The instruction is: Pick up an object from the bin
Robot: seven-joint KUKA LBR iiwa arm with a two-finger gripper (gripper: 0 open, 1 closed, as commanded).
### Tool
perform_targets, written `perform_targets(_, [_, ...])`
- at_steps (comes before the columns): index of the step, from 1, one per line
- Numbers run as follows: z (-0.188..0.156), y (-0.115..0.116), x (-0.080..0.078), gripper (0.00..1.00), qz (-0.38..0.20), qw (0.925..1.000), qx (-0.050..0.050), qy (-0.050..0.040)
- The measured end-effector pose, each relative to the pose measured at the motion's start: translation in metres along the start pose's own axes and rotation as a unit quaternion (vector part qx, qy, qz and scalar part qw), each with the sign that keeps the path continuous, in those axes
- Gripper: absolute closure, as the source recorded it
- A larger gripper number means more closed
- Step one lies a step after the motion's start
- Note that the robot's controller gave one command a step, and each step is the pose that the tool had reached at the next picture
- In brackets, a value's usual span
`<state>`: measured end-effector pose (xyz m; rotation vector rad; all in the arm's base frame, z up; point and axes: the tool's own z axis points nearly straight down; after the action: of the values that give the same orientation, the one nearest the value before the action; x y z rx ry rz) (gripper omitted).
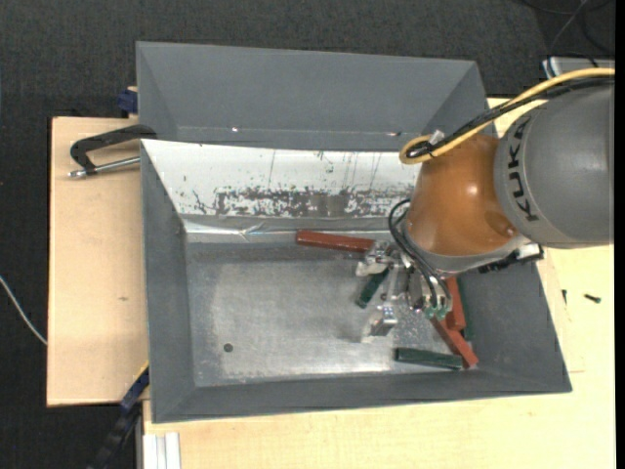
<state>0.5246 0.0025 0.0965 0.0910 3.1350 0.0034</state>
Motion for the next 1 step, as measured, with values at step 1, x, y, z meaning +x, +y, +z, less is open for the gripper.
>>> perform_targets(1, [-0.0084, -0.0104, -0.0037, 0.0, 0.023, 0.9997, 0.001, 0.0002])
